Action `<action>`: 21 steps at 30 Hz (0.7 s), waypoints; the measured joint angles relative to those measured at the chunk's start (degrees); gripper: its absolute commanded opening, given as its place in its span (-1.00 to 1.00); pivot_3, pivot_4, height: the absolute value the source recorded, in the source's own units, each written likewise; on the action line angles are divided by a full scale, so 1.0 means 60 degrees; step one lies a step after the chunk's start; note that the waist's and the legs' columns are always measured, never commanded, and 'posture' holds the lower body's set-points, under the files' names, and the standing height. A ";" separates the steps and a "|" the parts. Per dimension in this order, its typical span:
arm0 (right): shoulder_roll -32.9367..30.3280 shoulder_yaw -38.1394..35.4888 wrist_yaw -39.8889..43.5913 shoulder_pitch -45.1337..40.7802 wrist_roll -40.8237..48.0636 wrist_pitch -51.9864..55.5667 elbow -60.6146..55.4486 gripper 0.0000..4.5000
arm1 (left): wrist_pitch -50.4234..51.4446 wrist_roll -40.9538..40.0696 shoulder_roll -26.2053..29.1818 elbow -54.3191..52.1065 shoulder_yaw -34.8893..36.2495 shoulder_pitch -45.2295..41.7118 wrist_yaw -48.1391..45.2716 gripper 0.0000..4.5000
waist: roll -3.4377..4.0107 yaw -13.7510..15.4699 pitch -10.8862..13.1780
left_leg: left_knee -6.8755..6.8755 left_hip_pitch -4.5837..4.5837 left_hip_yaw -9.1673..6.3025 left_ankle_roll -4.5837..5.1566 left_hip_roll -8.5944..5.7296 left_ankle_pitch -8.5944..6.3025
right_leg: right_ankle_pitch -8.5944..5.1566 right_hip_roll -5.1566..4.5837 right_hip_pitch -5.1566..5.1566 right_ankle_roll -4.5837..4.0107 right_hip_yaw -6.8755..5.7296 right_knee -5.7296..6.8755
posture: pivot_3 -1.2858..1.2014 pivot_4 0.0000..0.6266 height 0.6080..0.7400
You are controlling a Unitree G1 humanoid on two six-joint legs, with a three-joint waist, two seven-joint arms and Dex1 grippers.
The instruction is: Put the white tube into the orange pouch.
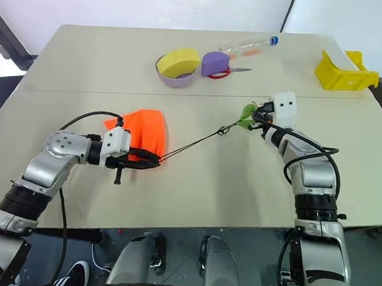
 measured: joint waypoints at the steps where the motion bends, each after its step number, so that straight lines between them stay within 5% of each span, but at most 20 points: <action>1: 0.0000 0.0000 0.0001 0.0002 -0.0006 0.0000 -0.0010 -1.00 | 0.0031 -0.0054 -0.0018 0.0020 0.0003 -0.0011 0.0025 -0.91 | 0.0000 -0.0001 0.0000 | 0.0000 0.0000 0.0000 0.0000 0.0000 0.0000 | 0.0000 0.0000 0.0000 0.0000 0.0000 0.0000 | 0.03 -0.52 1.00; 4: -0.0062 -0.0146 -0.0011 0.0086 0.0028 0.0130 -0.0244 -0.54 | 0.0786 -0.0532 -0.0369 0.0063 0.0129 0.0033 0.0197 -0.29 | 0.0001 0.0001 -0.0001 | 0.0003 -0.0001 -0.0001 0.0000 -0.0001 0.0000 | 0.0000 -0.0002 0.0000 0.0003 0.0001 0.0001 | 0.03 -0.52 1.00; 9: -0.0035 -0.0738 0.0032 0.0456 0.0334 0.0626 -0.1023 0.56 | 0.2710 -0.2049 -0.0935 -0.0650 0.0893 0.0195 0.0731 0.81 | 0.0000 0.0009 0.0000 | 0.0007 -0.0002 -0.0005 0.0000 -0.0001 0.0000 | 0.0001 -0.0002 0.0004 0.0007 0.0001 0.0001 | 0.03 -0.52 1.00; 11: -0.0069 -0.0579 0.0378 0.0632 0.0475 0.0963 -0.1361 0.98 | 0.3392 -0.2615 -0.1026 -0.1109 0.1138 0.0178 0.1011 0.83 | 0.0000 -0.0002 0.0000 | 0.0008 0.0001 -0.0009 0.0000 -0.0002 0.0001 | 0.0002 0.0001 0.0006 0.0007 0.0001 0.0003 | 0.03 -0.52 1.00; 21: -0.1262 0.0543 0.2575 0.1607 0.0874 0.1632 -0.2807 0.98 | 0.4946 -0.4123 -0.0992 -0.1835 0.2511 -0.0052 0.2018 0.83 | -0.0001 0.0004 -0.0001 | 0.0018 0.0013 -0.0022 -0.0001 -0.0004 0.0000 | -0.0030 0.0013 0.0021 0.0009 0.0002 0.0003 | 0.03 -0.52 1.00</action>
